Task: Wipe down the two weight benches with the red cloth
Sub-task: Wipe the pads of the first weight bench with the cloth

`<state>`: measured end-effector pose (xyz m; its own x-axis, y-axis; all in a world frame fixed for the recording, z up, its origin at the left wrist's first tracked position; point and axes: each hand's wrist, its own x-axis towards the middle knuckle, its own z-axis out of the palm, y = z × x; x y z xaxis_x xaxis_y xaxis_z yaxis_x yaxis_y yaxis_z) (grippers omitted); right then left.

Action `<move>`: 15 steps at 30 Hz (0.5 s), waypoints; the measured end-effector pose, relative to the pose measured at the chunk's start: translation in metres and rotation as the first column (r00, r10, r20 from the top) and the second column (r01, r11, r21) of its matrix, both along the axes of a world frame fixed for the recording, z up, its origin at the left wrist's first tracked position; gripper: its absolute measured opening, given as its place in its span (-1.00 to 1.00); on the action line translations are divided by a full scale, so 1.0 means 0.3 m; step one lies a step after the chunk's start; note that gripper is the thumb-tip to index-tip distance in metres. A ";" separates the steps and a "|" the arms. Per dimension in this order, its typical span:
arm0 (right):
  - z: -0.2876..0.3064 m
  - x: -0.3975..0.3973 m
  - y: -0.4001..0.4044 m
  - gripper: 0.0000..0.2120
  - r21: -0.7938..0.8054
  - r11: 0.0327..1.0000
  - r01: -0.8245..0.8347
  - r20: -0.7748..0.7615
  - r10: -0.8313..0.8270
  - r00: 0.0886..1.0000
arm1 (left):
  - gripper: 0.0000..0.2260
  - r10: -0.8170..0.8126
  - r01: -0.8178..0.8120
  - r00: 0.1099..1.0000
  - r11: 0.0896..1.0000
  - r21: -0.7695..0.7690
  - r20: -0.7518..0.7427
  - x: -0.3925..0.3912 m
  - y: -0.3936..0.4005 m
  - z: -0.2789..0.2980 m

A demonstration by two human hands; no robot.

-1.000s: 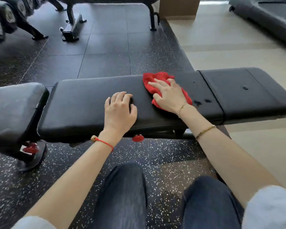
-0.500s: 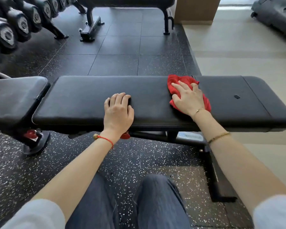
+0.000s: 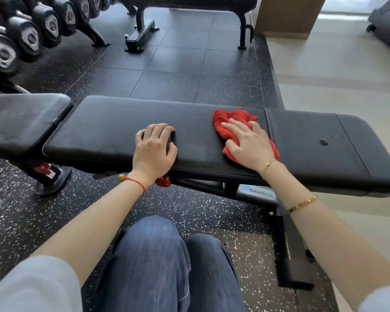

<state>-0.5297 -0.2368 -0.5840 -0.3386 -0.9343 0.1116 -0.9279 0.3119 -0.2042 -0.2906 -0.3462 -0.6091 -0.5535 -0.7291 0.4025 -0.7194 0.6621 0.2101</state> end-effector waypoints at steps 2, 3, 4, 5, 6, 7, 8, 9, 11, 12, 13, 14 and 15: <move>0.011 -0.048 -0.052 -0.50 0.028 0.995 0.094 0.005 -0.094 0.996 | -0.67 0.004 -0.004 1.000 1.000 -0.004 -0.002 -0.002 -0.002 -0.002; 0.018 -0.057 -0.082 -0.50 0.042 0.992 0.116 0.017 -0.117 0.993 | -0.67 0.007 -0.007 1.000 1.000 -0.007 -0.006 -0.003 -0.003 -0.003; 0.025 -0.053 -0.115 -0.49 0.052 0.992 0.117 0.027 -0.119 0.993 | -0.66 0.010 -0.010 1.000 1.000 -0.012 -0.007 -0.003 -0.005 -0.004; 0.031 -0.037 -0.145 -0.49 0.058 0.993 0.100 0.031 -0.102 0.994 | -0.66 0.010 -0.010 1.000 1.000 -0.017 -0.007 -0.002 -0.006 -0.005; 0.036 -0.009 -0.168 -0.49 0.064 0.996 0.066 0.027 -0.068 0.997 | -0.66 0.008 -0.008 1.000 1.000 -0.021 -0.009 -0.001 -0.006 -0.007; 0.036 0.025 -0.180 -0.49 0.067 0.998 0.019 0.020 -0.020 1.000 | -0.66 0.007 -0.008 1.000 1.000 -0.023 -0.013 -0.001 -0.008 -0.008; 0.031 0.062 -0.179 -0.48 0.064 0.997 -0.038 0.014 0.037 0.999 | -0.66 0.009 -0.009 1.000 1.000 -0.023 -0.018 -0.001 -0.010 -0.009; 0.023 0.096 -0.162 -0.48 0.055 0.994 -0.095 0.007 0.095 0.995 | -0.66 0.012 -0.013 1.000 1.000 -0.021 -0.023 -0.002 -0.011 -0.010; 0.009 0.132 -0.098 -0.46 0.029 0.986 -0.162 -0.004 0.162 0.987 | -0.65 0.018 -0.018 1.000 1.000 -0.019 -0.024 -0.001 -0.009 -0.013; 0.006 0.131 -0.062 -0.45 0.015 0.987 -0.161 -0.023 0.162 0.987 | -0.65 0.016 -0.017 1.000 1.000 -0.021 -0.022 -0.002 -0.010 -0.013; 0.004 0.121 -0.030 -0.44 0.010 0.989 -0.145 -0.055 0.145 0.988 | -0.65 0.015 -0.015 1.000 1.000 -0.021 -0.022 -0.001 -0.011 -0.013; 0.004 0.106 -0.004 -0.43 0.012 0.992 -0.125 -0.094 0.125 0.988 | -0.65 0.013 -0.014 1.000 1.000 -0.018 -0.023 -0.001 -0.013 -0.013; 0.007 0.093 0.014 -0.42 0.020 0.994 -0.109 -0.135 0.111 0.985 | -0.65 0.012 -0.013 1.000 1.000 -0.018 -0.023 0.001 -0.013 -0.014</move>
